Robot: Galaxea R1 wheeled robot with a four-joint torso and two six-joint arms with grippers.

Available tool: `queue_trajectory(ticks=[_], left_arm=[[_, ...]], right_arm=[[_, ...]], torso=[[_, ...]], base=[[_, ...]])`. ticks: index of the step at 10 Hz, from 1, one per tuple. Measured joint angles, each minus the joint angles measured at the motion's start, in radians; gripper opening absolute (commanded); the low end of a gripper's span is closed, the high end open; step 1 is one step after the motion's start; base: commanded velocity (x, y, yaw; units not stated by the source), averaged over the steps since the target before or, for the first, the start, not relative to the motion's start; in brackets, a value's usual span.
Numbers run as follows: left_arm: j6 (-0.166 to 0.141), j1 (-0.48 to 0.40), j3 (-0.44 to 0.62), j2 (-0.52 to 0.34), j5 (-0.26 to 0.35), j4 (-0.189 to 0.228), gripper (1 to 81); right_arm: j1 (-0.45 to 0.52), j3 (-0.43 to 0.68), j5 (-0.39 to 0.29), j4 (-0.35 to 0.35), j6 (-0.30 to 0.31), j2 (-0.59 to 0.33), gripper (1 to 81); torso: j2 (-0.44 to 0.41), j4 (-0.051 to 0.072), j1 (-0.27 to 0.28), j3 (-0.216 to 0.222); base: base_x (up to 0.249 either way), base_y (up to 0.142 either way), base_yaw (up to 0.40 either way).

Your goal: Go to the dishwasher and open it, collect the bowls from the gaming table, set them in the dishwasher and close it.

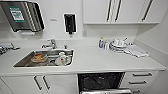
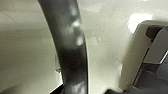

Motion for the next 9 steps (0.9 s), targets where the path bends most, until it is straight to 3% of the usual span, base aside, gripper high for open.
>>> queue_trajectory(ticks=[5,7,9], left_arm=[[0.000,-0.008,-0.001,0.007,-0.002,0.024,81.1],[0.000,-0.011,-0.001,0.009,0.003,0.031,81.1],[0.000,0.000,-0.001,0.011,0.014,0.034,81.1]], right_arm=[[-0.013,-0.011,0.010,0.001,0.000,0.004,81.1],[-0.011,-0.024,0.063,0.001,0.000,0.008,81.1],[-0.011,-0.024,0.071,0.001,0.000,0.005,81.1]], torso=[[0.000,0.000,0.000,0.000],[0.000,0.000,0.001,0.000],[0.000,0.000,0.000,0.000]], base=[[-0.014,0.000,0.000],[-0.075,0.000,0.000],[-0.078,0.000,0.000]])
